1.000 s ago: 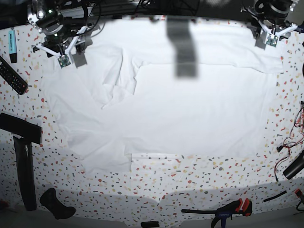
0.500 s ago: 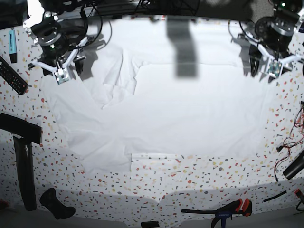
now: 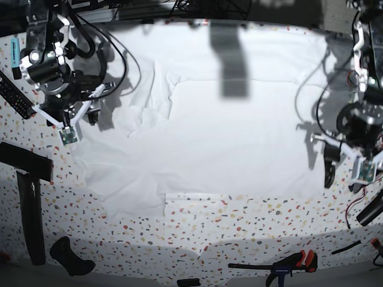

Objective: Fold the T-shirt properly
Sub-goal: 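Move the left gripper to the shirt's side edge and grasp it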

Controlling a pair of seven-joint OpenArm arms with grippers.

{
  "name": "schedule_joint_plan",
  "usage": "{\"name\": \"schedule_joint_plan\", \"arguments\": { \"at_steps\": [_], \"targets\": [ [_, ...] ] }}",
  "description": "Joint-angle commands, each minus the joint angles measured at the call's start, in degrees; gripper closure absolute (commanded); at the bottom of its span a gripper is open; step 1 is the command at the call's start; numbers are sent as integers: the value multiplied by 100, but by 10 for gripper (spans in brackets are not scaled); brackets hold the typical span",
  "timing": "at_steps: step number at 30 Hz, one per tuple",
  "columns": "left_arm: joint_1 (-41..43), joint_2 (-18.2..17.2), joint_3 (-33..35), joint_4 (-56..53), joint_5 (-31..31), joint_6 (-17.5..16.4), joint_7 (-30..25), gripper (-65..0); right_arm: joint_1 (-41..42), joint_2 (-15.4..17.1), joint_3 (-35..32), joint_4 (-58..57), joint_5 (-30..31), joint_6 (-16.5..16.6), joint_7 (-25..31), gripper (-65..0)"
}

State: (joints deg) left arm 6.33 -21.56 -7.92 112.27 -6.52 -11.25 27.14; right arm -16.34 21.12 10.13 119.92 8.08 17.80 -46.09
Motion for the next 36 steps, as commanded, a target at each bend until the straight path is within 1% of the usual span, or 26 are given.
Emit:
{"name": "schedule_joint_plan", "arguments": {
  "at_steps": [1, 3, 6, 7, 11, 12, 15, 18, 21, 23, 25, 26, 27, 28, 31, 34, 36],
  "targets": [
    [-258, -68, -33, -140, -125, -76, -98, -385, 13, 59, 39, 109, 4, -17, 142, -287],
    [-645, -68, -31, -688, -278, -284, -98, -385, 4, 59, 39, 109, 4, -15, 195, -316],
    [-1331, -68, -31, -1687, -544, -542, -94, -385, 13, 59, 39, 109, 9, -15, 260, -319],
    [-1598, -68, -31, -2052, -669, -682, -44, -385, 13, 59, 39, 109, 7, -15, 275, -319],
    [-2782, -68, -26, -3633, -1246, -1390, 463, -385, 13, 59, 39, 109, 9, -17, 269, -319],
    [-3077, -70, -26, -4050, -1325, -1545, 498, -385, 13, 59, 39, 109, 9, -17, 258, -319],
    [-3906, -68, -26, -5423, -1357, -1803, 474, -385, 13, 59, 39, 109, 9, -15, 173, -319],
    [-4601, -68, -26, -6977, -1351, -2046, 282, -385, 13, 59, 39, 109, 11, -15, 103, -319],
    [-5112, -66, -26, -8529, -1252, -2159, -210, -385, 13, 59, 39, 109, 11, -17, 103, -319],
    [-5309, -68, -26, -9418, -914, -2131, -933, -385, 13, 59, 39, 109, 11, -17, 98, -319],
    [-5346, -63, -26, -10065, -686, -1867, -1738, -385, 13, 59, 39, 109, 11, -17, 50, -319],
    [-5333, -63, -26, -10273, -682, -1766, -2004, -385, 13, 59, 39, 109, 11, -15, 15, -319],
    [-5305, -63, -26, -10393, -704, -1746, -2168, -385, 13, 59, 39, 109, 11, -15, -33, -319],
    [-5270, -59, -26, -10421, -699, -1751, -2232, -385, 13, 59, 39, 109, 11, -15, -63, -319],
    [-5219, -20, -26, -10415, -699, -1784, -2194, -385, 13, 59, 39, 109, 11, -15, -85, -319],
    [-5222, 55, -26, -10415, -702, -1980, -2041, -385, 13, 59, 39, 109, 11, -15, -87, -319],
    [-5202, 138, -26, -10415, -699, -2011, -1864, -385, 13, 59, 39, 109, 11, -15, -94, -319]
  ]
}}
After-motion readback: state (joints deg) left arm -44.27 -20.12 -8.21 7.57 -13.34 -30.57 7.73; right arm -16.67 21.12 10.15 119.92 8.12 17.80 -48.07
